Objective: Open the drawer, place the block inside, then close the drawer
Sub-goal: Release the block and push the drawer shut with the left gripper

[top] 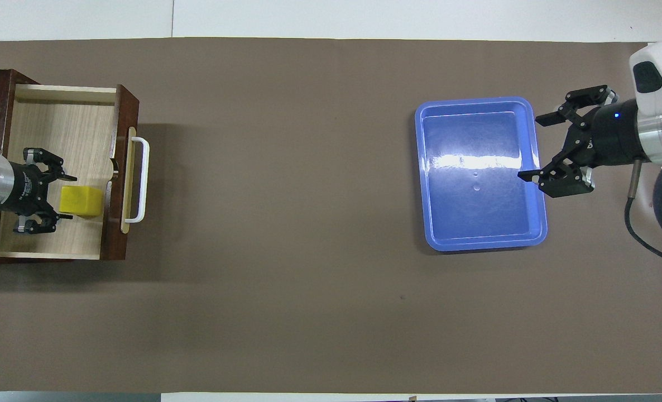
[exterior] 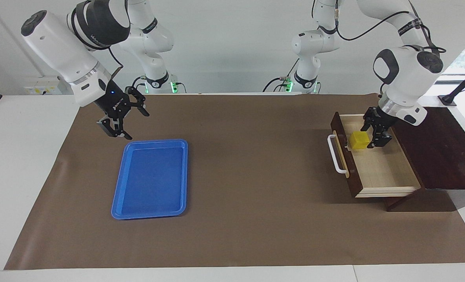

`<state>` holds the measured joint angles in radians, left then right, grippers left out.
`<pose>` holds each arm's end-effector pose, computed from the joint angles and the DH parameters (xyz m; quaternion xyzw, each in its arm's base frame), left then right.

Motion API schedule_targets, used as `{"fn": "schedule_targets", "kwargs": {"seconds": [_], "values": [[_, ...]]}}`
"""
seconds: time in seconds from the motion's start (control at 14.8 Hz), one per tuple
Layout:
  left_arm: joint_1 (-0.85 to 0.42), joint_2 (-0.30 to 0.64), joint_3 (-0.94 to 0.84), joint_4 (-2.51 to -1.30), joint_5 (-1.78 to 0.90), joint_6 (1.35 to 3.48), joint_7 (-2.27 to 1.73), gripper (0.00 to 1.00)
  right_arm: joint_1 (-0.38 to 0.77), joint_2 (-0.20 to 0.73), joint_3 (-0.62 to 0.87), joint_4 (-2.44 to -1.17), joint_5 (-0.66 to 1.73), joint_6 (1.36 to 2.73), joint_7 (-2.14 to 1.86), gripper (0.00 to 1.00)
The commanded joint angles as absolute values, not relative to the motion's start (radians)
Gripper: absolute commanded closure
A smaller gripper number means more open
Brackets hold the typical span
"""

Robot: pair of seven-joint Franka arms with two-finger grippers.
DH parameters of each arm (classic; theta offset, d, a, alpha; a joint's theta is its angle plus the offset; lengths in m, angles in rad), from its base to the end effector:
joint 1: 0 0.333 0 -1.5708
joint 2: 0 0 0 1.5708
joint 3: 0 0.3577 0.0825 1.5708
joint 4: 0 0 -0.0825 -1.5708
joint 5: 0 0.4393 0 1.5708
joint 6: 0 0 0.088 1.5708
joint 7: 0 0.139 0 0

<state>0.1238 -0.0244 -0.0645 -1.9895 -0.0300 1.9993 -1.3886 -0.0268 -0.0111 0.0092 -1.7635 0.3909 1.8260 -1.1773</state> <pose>0.6029 0.0329 0.4641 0.7450 0.6667 0.0054 0.0207 0.6257 0.0318 0.5696 -0.8431 -0.5019 -0.1365 0.1364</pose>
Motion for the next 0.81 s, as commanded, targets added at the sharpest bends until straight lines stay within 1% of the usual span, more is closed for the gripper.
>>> {"fn": "schedule_targets", "kwargs": {"seconds": [0.0,0.07,0.14,0.27,0.41,0.54,0.75], "values": [[0.083,0.058,-0.075,-1.742,-0.018,1.807,-1.483,0.00,-0.054,-0.028,0.018,-1.738,0.318,1.761,-1.042,0.00],[0.039,0.078,-0.075,-1.709,-0.018,1.798,-1.546,0.00,-0.054,-0.026,0.018,-1.712,0.284,1.740,-0.973,0.00],[-0.004,0.080,-0.075,-1.713,-0.017,1.810,-1.586,0.00,-0.052,-0.026,0.018,-1.694,0.244,1.718,-0.894,0.00],[-0.086,0.077,-0.075,-1.773,-0.008,1.850,-1.635,0.00,-0.051,-0.026,0.018,-1.655,0.175,1.663,-0.766,0.00],[-0.133,0.078,-0.075,-1.854,0.067,1.920,-1.689,0.00,-0.052,-0.020,0.018,-1.626,0.143,1.602,-0.631,0.00],[-0.138,0.077,-0.075,-1.931,0.097,2.003,-1.698,0.00,-0.051,-0.015,0.018,-1.597,0.085,1.531,-0.467,0.00],[-0.092,0.081,-0.075,-1.948,0.121,2.049,-1.683,0.00,-0.052,-0.015,0.012,-1.591,0.046,1.490,-0.252,0.00]]}}
